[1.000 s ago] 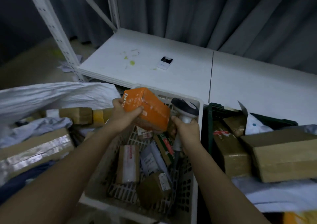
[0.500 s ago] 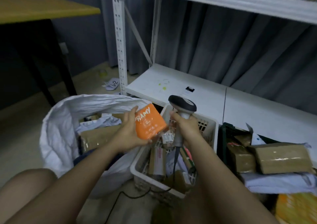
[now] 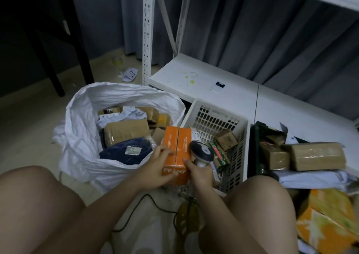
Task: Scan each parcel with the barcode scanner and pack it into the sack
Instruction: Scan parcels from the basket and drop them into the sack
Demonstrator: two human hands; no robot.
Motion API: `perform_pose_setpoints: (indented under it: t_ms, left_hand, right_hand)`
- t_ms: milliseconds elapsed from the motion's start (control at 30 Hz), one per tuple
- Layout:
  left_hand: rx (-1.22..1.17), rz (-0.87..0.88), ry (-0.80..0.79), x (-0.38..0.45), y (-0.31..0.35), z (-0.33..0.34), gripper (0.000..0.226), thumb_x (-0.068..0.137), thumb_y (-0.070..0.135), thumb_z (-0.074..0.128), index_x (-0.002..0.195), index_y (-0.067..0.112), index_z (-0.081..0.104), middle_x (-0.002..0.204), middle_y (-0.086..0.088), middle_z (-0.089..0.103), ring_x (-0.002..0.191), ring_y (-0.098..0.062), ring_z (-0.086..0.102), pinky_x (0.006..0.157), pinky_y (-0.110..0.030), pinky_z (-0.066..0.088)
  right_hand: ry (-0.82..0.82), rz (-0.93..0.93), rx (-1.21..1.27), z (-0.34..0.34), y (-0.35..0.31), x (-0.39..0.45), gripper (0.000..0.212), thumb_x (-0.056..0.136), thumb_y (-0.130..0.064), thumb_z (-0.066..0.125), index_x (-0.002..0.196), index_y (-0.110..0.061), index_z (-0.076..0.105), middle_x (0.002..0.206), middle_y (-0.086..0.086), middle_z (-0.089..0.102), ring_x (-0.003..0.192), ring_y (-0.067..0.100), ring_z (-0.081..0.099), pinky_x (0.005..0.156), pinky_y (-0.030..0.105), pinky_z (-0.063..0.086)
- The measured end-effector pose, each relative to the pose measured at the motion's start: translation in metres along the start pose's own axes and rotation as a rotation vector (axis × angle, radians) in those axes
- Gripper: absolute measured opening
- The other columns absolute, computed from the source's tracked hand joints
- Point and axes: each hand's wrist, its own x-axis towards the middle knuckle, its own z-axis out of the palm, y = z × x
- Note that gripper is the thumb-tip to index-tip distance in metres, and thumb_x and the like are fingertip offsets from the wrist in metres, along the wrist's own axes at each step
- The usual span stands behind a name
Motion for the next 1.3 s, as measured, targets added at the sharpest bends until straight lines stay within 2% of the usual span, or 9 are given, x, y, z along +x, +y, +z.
perform_pose_setpoints:
  t_ms: [100,267,333,433,667,900,1100,1233,1300]
  left_hand:
    - [-0.219,-0.22,0.087,0.004,-0.002,0.004,0.053,0.091,0.044,0.057,0.137,0.029,0.034,0.131,0.011,0.023,0.13,-0.018,0.034,0.103,-0.036,0.042]
    - [-0.227,-0.533,0.149,0.017,-0.005,0.008,0.076,0.08,0.056,0.066,0.14,0.029,0.026,0.138,-0.005,0.023,0.132,-0.03,0.027,0.107,-0.044,0.032]
    - [-0.269,-0.576,0.167,0.019,-0.006,0.01,0.087,0.075,0.051,0.074,0.14,0.029,0.02,0.139,-0.008,0.025,0.13,-0.033,0.031,0.106,-0.047,0.034]
    - [-0.325,-0.577,0.125,0.019,-0.012,0.007,0.102,0.071,0.049,0.078,0.145,0.033,0.01,0.145,-0.009,0.025,0.133,-0.036,0.032,0.108,-0.052,0.033]
    - [-0.512,-0.554,0.037,0.004,-0.028,-0.008,0.102,0.076,0.035,0.078,0.147,0.039,0.006,0.153,-0.007,0.019,0.136,-0.032,0.032,0.11,-0.054,0.032]
    - [-0.495,-0.674,0.071,0.001,-0.025,-0.001,0.125,0.064,0.051,0.082,0.148,0.03,-0.008,0.152,-0.009,0.018,0.136,-0.032,0.031,0.108,-0.048,0.032]
    - [-0.598,-0.626,0.152,0.002,-0.032,-0.004,0.12,0.062,0.043,0.086,0.146,0.033,0.001,0.149,-0.003,0.029,0.129,-0.025,0.04,0.104,-0.045,0.04]
    - [-0.711,-0.534,0.077,0.009,-0.027,-0.019,0.093,0.081,0.03,0.074,0.15,0.032,0.013,0.138,0.001,0.042,0.11,-0.018,0.053,0.087,-0.032,0.047]
    - [-0.693,-0.523,0.03,0.009,-0.03,-0.024,0.085,0.082,0.03,0.073,0.149,0.035,0.021,0.137,0.001,0.046,0.108,-0.018,0.057,0.086,-0.033,0.049]
  right_hand:
    - [0.009,0.051,0.055,0.0,0.01,0.0,0.047,0.074,-0.01,0.082,0.113,-0.012,0.056,0.099,0.007,0.07,0.091,0.026,0.068,0.088,0.048,0.055]
    - [-0.059,0.077,-0.006,0.001,0.028,0.007,0.05,0.073,-0.012,0.083,0.117,-0.005,0.06,0.102,0.013,0.072,0.087,0.024,0.069,0.068,0.033,0.058]
    - [-0.07,0.08,0.031,0.001,0.03,0.008,0.051,0.074,-0.02,0.082,0.118,-0.009,0.06,0.107,0.011,0.071,0.092,0.024,0.069,0.077,0.039,0.059]
    - [-0.009,0.062,0.034,-0.003,0.028,0.013,0.045,0.081,-0.024,0.077,0.12,-0.012,0.057,0.112,0.008,0.068,0.099,0.026,0.067,0.086,0.041,0.055]
    - [-0.172,0.019,-0.005,0.008,0.027,0.016,0.035,0.084,-0.008,0.073,0.111,-0.015,0.052,0.099,0.004,0.067,0.086,0.018,0.066,0.059,0.023,0.053]
    - [-0.207,-0.082,-0.062,0.031,0.026,0.014,0.047,0.076,-0.012,0.08,0.117,-0.013,0.057,0.11,0.008,0.068,0.1,0.024,0.067,0.089,0.048,0.055]
    - [-0.205,-0.057,-0.012,0.021,0.023,0.025,0.049,0.075,-0.015,0.081,0.117,-0.013,0.055,0.108,0.009,0.07,0.098,0.026,0.069,0.083,0.046,0.059]
    - [-0.217,-0.101,0.037,0.002,0.01,0.032,0.033,0.083,-0.004,0.074,0.11,-0.013,0.058,0.102,0.005,0.071,0.084,0.014,0.07,0.064,0.028,0.06]
    - [-0.189,-0.14,0.054,-0.001,0.001,0.035,0.025,0.083,-0.004,0.074,0.1,-0.018,0.061,0.101,0.007,0.072,0.086,0.017,0.071,0.074,0.041,0.06]
